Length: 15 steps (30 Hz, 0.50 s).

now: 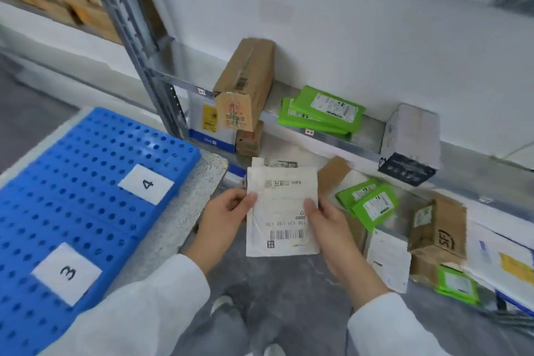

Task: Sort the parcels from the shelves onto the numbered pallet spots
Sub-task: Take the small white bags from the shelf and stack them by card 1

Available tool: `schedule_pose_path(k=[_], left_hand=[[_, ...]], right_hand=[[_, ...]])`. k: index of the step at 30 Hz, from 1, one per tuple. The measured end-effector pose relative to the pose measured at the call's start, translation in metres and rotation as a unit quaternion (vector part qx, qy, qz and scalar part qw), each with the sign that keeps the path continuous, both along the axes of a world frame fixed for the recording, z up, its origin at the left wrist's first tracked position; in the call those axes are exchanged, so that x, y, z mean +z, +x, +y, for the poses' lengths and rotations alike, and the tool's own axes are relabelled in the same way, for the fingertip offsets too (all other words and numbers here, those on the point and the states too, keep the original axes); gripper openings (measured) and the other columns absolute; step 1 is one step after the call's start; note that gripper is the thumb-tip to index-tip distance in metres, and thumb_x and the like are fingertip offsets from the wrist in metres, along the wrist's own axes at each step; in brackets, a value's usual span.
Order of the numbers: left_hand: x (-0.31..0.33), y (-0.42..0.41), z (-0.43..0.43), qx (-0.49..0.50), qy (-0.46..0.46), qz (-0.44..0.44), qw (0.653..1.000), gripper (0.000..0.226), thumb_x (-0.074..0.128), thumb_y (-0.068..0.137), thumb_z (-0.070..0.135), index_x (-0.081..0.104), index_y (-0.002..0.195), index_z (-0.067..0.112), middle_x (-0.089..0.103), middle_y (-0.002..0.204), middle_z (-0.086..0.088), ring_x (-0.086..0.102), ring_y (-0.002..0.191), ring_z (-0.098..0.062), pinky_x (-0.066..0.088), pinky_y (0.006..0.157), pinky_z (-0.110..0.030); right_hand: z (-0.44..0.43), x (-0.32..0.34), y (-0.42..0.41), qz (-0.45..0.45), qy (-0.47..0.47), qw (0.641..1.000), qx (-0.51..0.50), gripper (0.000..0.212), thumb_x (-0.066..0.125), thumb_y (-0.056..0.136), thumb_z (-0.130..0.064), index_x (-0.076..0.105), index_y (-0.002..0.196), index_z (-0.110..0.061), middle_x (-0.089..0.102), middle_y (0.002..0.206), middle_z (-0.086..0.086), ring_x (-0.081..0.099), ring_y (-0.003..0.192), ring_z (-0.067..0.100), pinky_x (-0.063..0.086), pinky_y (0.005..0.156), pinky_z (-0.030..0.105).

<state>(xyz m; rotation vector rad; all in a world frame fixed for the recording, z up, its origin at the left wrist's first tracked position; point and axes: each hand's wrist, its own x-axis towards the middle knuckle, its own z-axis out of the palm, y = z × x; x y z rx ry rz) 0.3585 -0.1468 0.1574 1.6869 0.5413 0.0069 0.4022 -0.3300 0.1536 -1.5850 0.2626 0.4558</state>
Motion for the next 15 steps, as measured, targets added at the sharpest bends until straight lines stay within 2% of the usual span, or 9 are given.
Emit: schedule_pose_path(k=[3, 7, 11, 13, 15], left_hand=[[0.002, -0.052, 0.003, 0.095, -0.008, 0.007, 0.995, 0.018, 0.062, 0.093, 0.025, 0.07, 0.087, 0.009, 0.075, 0.083, 0.001, 0.069, 0.074, -0.009, 0.051, 0.062, -0.014], [0.006, -0.112, 0.009, 0.2, -0.019, 0.009, 0.98, 0.023, 0.063, 0.092, 0.027, 0.069, 0.087, 0.006, 0.075, 0.084, -0.002, 0.07, 0.076, -0.013, 0.052, 0.062, -0.014], [0.023, -0.17, 0.021, 0.297, -0.028, -0.009, 0.954, 0.023, 0.063, 0.092, 0.028, 0.068, 0.088, 0.006, 0.075, 0.083, -0.001, 0.071, 0.076, -0.014, 0.056, 0.069, -0.023], [0.031, -0.2, 0.032, 0.355, 0.002, -0.017, 0.935, 0.021, 0.063, 0.092, 0.029, 0.07, 0.086, 0.011, 0.075, 0.081, 0.003, 0.07, 0.075, -0.01, 0.055, 0.069, -0.023], [0.037, -0.231, 0.043, 0.401, 0.025, -0.024, 0.916, 0.019, 0.061, 0.093, 0.031, 0.073, 0.089, 0.017, 0.075, 0.084, 0.006, 0.071, 0.08, -0.01, 0.055, 0.075, -0.025]], right_hand=[[0.007, 0.003, -0.024, 0.011, 0.021, 0.993, 0.118, 0.02, 0.046, 0.102, -0.021, 0.066, 0.107, -0.025, 0.075, 0.105, -0.004, 0.071, 0.097, 0.016, 0.055, 0.086, 0.037], [0.036, 0.01, -0.049, 0.005, 0.02, 0.973, 0.232, 0.023, 0.046, 0.102, -0.018, 0.064, 0.107, -0.031, 0.073, 0.105, -0.008, 0.07, 0.093, 0.008, 0.058, 0.081, 0.029], [0.073, 0.023, -0.079, -0.007, 0.0, 0.94, 0.341, 0.02, 0.047, 0.102, -0.026, 0.062, 0.105, -0.037, 0.073, 0.104, -0.014, 0.069, 0.096, 0.007, 0.056, 0.086, 0.034], [0.096, 0.032, -0.097, -0.025, -0.012, 0.912, 0.408, 0.021, 0.047, 0.102, -0.024, 0.059, 0.106, -0.041, 0.068, 0.106, -0.02, 0.064, 0.099, 0.001, 0.052, 0.082, 0.025], [0.121, 0.043, -0.117, -0.05, -0.013, 0.88, 0.471, 0.028, 0.047, 0.101, -0.016, 0.055, 0.111, -0.041, 0.063, 0.109, -0.024, 0.058, 0.102, -0.006, 0.046, 0.078, 0.017]])
